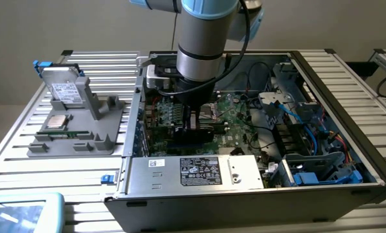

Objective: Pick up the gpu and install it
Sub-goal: 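Insert the gpu into the slot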

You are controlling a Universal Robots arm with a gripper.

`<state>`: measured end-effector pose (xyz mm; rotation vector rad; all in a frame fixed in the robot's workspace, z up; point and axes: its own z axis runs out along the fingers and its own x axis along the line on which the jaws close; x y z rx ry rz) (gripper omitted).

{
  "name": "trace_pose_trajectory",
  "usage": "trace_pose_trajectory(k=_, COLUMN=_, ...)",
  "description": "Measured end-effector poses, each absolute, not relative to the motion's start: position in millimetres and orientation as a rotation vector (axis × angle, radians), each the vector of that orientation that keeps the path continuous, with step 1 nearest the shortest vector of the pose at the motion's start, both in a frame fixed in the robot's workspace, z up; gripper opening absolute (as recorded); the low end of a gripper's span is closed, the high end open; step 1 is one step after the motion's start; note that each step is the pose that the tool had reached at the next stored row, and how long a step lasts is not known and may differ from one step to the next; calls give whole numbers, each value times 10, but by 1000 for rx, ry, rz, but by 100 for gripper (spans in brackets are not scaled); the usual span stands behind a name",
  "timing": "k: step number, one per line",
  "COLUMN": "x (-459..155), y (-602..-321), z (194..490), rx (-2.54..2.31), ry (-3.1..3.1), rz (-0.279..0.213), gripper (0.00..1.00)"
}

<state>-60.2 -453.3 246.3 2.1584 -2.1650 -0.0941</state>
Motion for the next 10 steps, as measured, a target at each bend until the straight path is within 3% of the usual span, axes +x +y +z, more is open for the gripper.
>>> trace_pose_trajectory(k=10, x=-591, y=-4534, z=2463, rx=2159, ry=-2164, rz=-95, gripper=27)
